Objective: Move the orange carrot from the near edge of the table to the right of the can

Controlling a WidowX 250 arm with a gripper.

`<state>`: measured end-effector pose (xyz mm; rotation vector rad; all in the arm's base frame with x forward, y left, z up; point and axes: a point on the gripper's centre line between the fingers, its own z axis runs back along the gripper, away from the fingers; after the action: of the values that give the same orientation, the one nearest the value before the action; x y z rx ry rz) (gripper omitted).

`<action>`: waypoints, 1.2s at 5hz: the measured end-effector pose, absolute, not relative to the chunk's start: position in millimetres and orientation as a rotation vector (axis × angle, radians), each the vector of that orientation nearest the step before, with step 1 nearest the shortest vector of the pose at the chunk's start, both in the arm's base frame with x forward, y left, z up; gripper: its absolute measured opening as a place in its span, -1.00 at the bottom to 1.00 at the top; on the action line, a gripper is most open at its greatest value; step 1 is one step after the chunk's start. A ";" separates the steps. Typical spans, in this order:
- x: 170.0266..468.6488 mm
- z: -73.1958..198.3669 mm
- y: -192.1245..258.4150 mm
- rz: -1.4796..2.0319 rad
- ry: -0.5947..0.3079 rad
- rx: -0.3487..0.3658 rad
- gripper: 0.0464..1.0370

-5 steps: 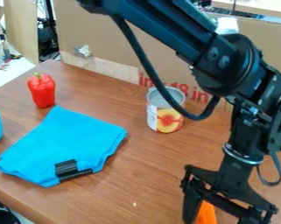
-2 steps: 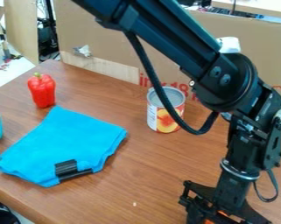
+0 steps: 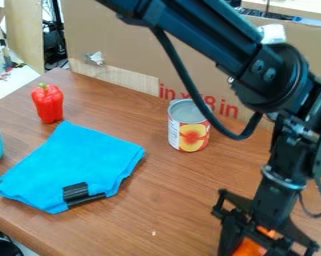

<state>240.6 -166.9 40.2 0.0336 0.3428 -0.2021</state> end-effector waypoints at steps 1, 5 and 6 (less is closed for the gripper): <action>262.5 62.5 -169.9 -0.298 0.288 0.051 0.13; 342.8 70.4 -148.5 -0.373 0.070 0.076 0.13; 363.0 58.7 -137.1 -0.362 0.109 0.066 0.13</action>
<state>363.0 -137.1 58.7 0.0665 0.1091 -0.3616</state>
